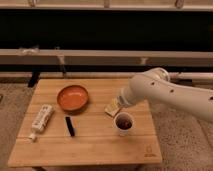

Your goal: Knock the eraser over

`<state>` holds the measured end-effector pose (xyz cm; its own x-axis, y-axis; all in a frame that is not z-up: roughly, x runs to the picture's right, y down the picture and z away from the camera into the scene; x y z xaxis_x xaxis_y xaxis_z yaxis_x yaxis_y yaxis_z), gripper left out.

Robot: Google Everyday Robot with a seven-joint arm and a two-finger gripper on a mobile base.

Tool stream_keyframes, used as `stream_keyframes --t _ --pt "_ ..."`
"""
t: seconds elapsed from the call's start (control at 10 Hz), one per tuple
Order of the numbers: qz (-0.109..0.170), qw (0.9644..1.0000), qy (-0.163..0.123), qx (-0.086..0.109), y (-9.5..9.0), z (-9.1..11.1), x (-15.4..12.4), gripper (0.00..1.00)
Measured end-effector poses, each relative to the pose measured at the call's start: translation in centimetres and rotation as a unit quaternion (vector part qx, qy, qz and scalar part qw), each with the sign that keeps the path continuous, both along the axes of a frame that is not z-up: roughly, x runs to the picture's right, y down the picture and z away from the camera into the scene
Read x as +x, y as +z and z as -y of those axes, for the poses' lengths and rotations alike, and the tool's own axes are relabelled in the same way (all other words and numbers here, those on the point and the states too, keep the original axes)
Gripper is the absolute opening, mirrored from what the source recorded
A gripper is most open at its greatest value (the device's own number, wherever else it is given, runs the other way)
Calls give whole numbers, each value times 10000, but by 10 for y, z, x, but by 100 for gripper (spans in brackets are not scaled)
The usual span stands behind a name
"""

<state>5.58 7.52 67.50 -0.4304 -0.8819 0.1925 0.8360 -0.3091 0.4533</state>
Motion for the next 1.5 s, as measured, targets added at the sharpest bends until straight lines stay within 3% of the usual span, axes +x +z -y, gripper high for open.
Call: stream_keyframes --t 1.5 --pt "-8 10000 -75 41 -2 0 -1 62"
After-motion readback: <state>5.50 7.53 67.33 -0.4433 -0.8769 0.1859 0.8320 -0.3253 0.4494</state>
